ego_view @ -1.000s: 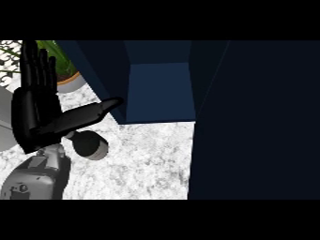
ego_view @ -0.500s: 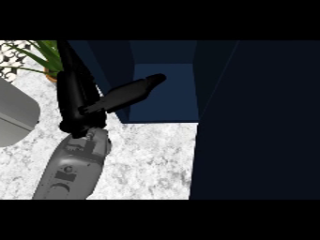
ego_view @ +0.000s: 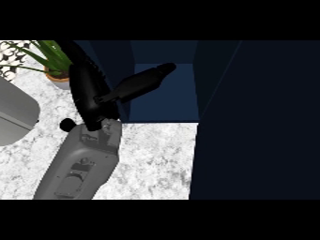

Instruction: Pick up the wine, place it into the cabinet and close the cabinet

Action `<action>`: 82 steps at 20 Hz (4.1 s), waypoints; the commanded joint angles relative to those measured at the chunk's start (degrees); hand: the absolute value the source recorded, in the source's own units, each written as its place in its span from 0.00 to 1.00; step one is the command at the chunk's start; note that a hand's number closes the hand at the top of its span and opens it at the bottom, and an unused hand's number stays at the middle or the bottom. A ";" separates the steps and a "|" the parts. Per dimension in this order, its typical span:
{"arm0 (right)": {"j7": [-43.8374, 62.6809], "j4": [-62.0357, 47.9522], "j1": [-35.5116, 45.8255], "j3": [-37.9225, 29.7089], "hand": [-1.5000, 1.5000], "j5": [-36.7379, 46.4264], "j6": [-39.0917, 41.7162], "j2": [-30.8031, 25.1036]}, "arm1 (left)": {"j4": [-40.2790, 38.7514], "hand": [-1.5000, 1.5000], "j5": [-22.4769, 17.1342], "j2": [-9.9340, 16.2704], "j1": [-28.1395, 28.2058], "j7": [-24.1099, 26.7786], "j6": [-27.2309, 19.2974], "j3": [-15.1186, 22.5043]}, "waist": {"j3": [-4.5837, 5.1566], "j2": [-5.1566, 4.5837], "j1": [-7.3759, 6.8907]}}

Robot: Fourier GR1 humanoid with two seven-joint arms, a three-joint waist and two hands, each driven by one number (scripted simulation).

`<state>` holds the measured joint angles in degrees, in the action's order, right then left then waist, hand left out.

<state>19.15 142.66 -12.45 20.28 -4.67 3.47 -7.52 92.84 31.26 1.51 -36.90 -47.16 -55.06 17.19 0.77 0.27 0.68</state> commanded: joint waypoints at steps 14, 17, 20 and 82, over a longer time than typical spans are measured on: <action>8.67 11.80 -0.86 1.45 0.00 1.14 -3.13 -2.42 | 1.33 0.00 16.63 -1.45 -10.94 -17.34 0.83 2.27 | -0.84 0.57 0.63; 10.54 12.67 1.97 -2.26 0.00 -2.06 -3.29 -3.06 | 4.17 0.00 19.12 -1.47 -7.06 -18.76 0.38 3.95 | -0.80 0.21 -0.16; 10.97 15.57 -1.21 0.63 0.00 -0.21 -4.32 -2.79 | 7.74 0.00 18.97 -1.49 -5.79 -19.46 3.91 0.68 | -0.76 0.35 -0.14; 13.55 14.97 3.97 4.72 0.00 2.57 -11.26 -5.75 | 2.30 0.00 -29.81 3.14 39.32 37.12 7.25 -11.78 | -0.63 -0.14 0.07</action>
<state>26.42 144.65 -6.84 25.29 -2.00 -6.74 -12.33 99.65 6.80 5.59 3.37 -15.96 -50.66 8.06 0.16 0.22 0.95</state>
